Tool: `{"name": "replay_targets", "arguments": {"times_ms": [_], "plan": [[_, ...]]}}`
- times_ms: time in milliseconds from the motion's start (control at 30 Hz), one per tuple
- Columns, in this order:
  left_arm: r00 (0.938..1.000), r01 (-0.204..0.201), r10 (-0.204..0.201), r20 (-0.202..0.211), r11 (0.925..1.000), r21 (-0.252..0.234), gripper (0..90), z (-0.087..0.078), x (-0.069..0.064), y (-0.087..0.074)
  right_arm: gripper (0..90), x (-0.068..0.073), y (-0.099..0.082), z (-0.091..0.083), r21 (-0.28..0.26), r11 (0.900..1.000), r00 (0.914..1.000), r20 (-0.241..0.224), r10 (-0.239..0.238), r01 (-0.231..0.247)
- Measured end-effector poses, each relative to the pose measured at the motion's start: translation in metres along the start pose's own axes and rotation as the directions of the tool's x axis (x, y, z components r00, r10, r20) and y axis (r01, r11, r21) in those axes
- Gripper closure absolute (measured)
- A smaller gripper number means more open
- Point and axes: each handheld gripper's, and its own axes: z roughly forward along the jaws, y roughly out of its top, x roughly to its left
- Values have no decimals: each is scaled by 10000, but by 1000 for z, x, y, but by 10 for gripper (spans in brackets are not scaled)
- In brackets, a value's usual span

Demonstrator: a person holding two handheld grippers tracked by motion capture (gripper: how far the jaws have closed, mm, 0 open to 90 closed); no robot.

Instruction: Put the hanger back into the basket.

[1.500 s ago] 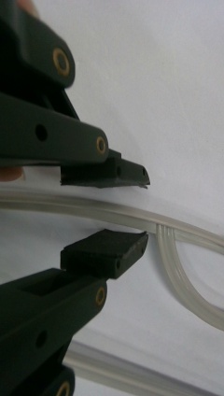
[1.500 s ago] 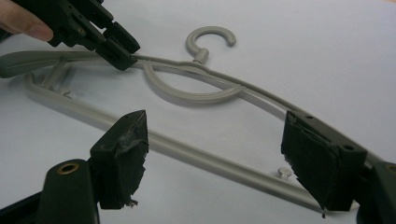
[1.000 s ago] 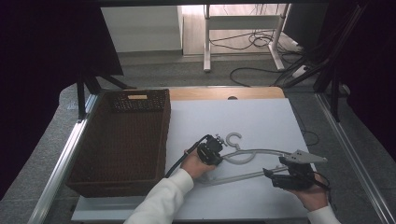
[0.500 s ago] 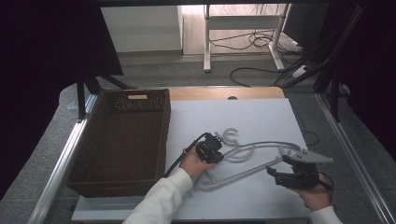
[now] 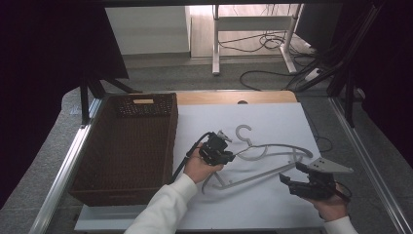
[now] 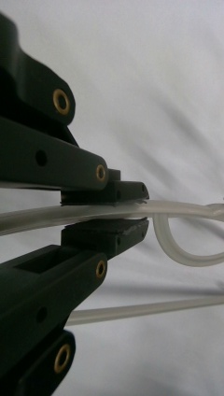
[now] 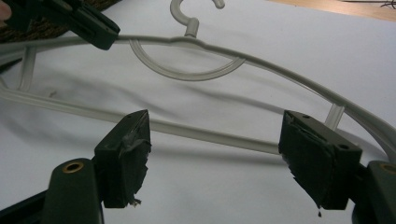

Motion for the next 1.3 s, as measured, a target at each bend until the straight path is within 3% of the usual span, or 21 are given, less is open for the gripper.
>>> {"name": "replay_targets", "arguments": {"times_ms": [433, 667, 1033, 1300], "plan": [[9988, 269, -231, 441, 9958, -876, 821, -22, 0, 7, 264, 1, -1, -2, -28, 10000, 9999, -90, -62, 62], [9991, 206, -149, 403, 9894, -1435, 821, -41, -5, 17, 266, 1, -1, -5, -161, 9999, 10000, -81, 27, -28], [10000, -64, 73, 38, 9818, -1901, 821, -66, -8, 23, 267, 2, -2, -7, -273, 9996, 9998, -196, -22, 17], [9995, -199, 136, -290, 9724, -2326, 821, -99, -10, 23, 267, 3, -2, -6, -241, 9997, 9998, -186, -94, 89]]}}
